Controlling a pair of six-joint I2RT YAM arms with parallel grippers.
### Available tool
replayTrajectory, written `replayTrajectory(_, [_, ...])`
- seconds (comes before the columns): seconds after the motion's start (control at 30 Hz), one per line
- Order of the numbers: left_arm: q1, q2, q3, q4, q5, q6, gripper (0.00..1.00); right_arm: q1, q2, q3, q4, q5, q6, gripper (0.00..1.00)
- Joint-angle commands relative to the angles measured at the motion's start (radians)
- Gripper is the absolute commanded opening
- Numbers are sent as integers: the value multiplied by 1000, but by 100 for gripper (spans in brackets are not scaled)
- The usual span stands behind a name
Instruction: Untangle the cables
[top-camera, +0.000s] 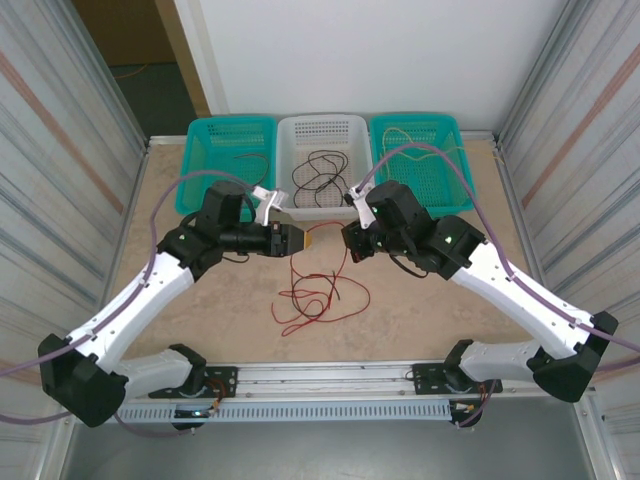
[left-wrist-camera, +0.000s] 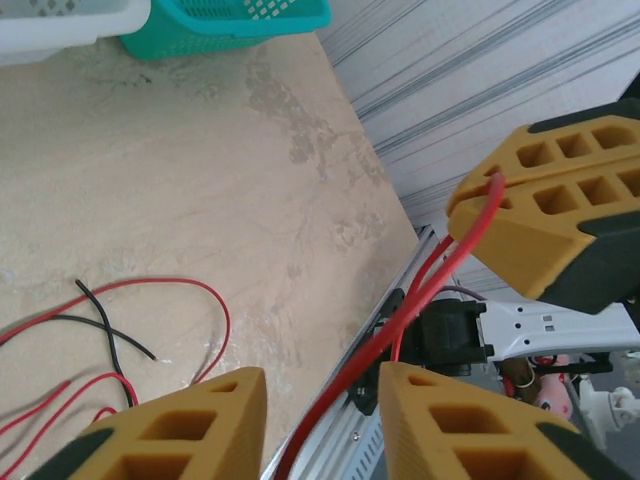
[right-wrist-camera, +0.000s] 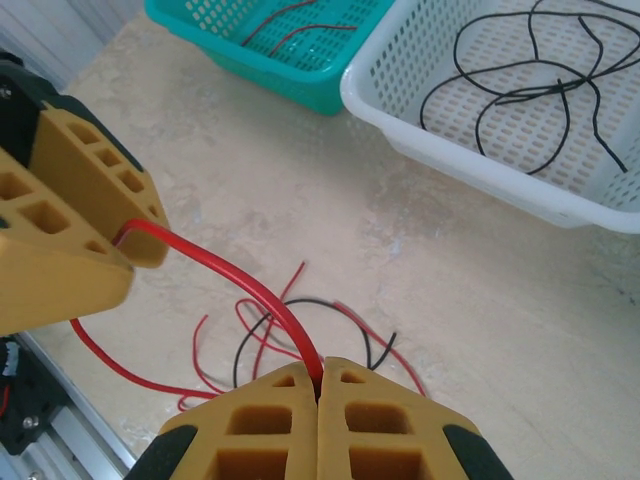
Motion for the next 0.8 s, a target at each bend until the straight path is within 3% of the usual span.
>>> replayTrajectory(0.0, [-4, 10, 17, -14, 33, 30, 25, 8, 7, 36, 11, -27, -31, 0])
replayTrajectory(0.13, [-3, 14, 23, -14, 32, 31, 2, 10, 12, 41, 14, -19, -28, 0])
replayTrajectory(0.27, [-3, -7, 18, 18, 12, 9, 0, 10, 9, 41, 12, 29, -24, 3])
replayTrajectory(0.33, [0, -20, 13, 37, -6, -6, 0, 10, 7, 39, 10, 95, -15, 21])
replayTrajectory(0.37, [6, -27, 13, 38, -20, -14, 0, 10, 8, 39, 4, 146, -8, 36])
replayTrajectory(0.47, [40, -51, 14, 17, -122, -77, 0, -1, 11, 46, -22, 224, 17, 68])
replayTrajectory(0.6, [96, -101, -21, 15, -263, -227, 0, -5, 10, 50, -1, 152, 70, 69])
replayTrajectory(0.7, [143, -124, -78, 137, -195, -355, 0, 0, 4, 35, 79, -30, 113, 58])
replayTrajectory(0.77, [162, -118, -86, 167, -155, -410, 0, 4, 1, 20, 151, -176, 128, 57])
